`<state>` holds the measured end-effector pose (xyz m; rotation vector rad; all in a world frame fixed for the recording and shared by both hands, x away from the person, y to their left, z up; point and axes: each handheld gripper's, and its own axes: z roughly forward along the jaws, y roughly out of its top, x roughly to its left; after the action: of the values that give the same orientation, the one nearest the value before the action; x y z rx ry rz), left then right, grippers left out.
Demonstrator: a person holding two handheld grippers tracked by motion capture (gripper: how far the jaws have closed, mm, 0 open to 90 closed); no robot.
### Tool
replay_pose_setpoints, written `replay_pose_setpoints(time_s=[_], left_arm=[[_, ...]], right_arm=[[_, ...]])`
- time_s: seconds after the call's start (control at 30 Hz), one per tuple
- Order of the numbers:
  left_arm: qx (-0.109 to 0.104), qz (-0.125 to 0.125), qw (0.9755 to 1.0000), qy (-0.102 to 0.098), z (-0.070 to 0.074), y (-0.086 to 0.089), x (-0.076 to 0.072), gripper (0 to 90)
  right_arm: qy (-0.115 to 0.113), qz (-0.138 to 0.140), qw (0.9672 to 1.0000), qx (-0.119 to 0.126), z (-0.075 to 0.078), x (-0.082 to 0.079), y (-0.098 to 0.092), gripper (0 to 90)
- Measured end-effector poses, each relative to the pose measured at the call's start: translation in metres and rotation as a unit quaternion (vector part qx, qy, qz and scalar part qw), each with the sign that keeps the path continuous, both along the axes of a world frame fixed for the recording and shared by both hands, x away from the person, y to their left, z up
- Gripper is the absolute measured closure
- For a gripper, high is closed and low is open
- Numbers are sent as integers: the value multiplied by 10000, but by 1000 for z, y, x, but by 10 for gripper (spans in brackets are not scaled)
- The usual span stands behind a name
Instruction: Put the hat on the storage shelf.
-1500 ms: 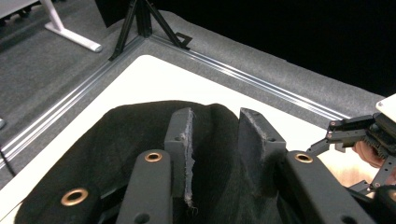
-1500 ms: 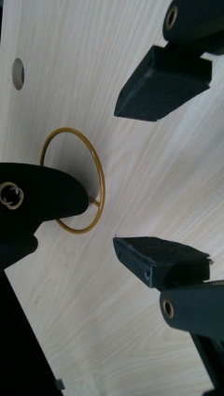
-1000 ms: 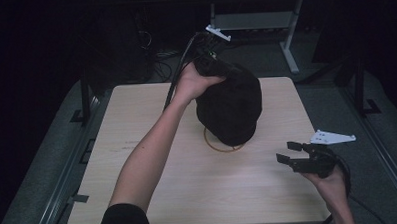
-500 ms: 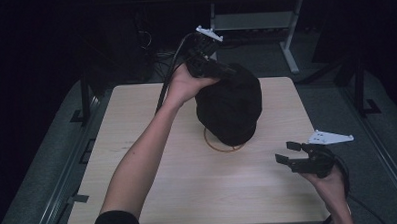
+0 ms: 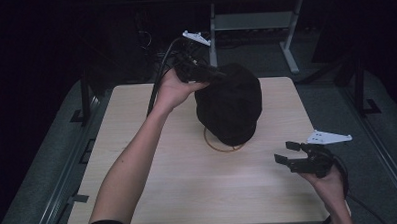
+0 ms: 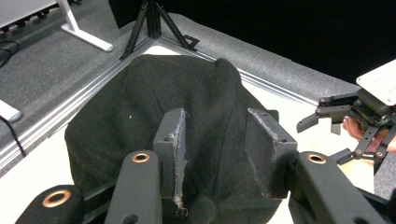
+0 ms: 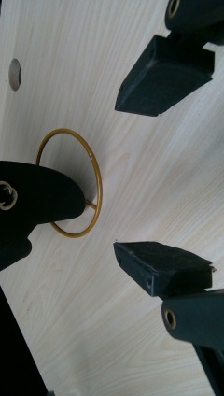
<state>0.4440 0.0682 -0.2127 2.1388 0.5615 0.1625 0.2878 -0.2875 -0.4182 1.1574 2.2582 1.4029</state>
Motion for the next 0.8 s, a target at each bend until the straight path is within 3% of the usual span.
replay_pose_setpoints(time_s=[0.8], left_arm=[[-2,10,10000,-78,-11,30,-27,564]], right_arm=[[6,0,9999,-159,-1,1,6,246]])
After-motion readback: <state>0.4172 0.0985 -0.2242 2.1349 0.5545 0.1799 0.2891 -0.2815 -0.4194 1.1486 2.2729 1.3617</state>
